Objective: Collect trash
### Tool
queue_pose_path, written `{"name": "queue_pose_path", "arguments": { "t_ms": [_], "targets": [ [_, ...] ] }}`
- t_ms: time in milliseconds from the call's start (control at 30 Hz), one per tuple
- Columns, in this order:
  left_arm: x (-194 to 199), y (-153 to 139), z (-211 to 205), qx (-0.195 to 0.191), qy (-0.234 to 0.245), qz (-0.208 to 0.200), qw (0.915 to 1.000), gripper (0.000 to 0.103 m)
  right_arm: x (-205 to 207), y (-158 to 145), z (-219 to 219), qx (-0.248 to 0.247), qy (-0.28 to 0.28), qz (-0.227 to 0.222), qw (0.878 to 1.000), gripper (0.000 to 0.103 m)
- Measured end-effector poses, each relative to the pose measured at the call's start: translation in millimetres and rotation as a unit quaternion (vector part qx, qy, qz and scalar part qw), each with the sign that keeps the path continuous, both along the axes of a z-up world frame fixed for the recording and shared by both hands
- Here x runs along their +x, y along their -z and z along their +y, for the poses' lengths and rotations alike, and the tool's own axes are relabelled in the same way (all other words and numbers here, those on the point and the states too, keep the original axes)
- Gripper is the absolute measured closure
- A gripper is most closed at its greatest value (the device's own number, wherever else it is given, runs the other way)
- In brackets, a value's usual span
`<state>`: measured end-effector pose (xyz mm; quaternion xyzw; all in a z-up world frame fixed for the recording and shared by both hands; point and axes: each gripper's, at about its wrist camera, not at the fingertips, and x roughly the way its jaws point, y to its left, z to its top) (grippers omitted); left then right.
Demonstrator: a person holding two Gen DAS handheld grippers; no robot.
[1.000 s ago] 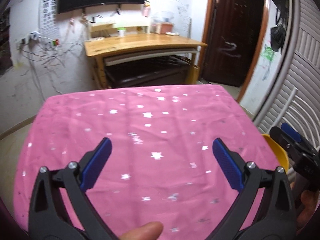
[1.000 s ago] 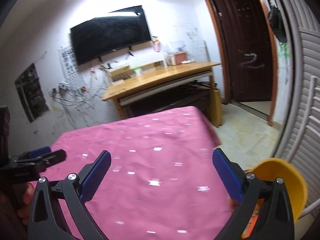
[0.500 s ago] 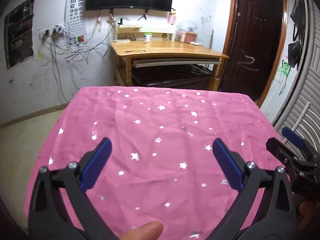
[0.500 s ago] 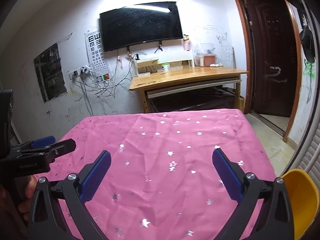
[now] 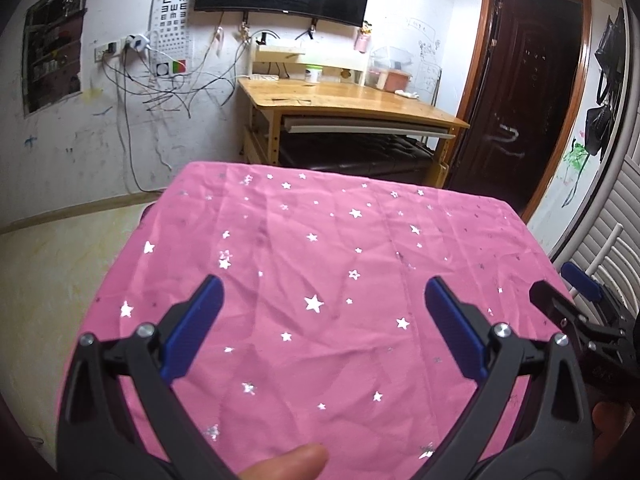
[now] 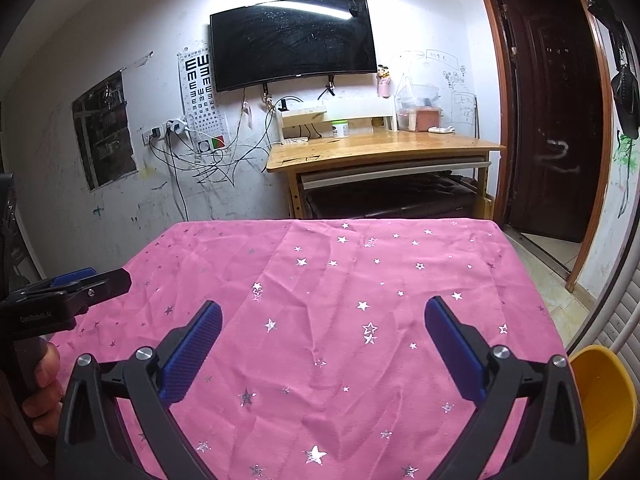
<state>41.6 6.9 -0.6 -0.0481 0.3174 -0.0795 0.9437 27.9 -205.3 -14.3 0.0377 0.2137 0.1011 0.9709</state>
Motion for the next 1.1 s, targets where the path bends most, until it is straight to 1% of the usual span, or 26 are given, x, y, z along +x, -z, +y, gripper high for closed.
{"name": "queue_pose_path", "arguments": {
  "t_ms": [333,1100],
  "targets": [
    [-0.3,-0.3,4.4,-0.004,-0.004,0.005,1.0,0.007,1.9,0.6,3.1,-0.007,-0.006,0.002,1.0,0.008],
    [1.2,3.7,3.4,-0.005,-0.009,0.014,0.9998,0.007,7.4,1.6,2.4,0.0,-0.014,0.008,1.0,0.008]
  ]
}}
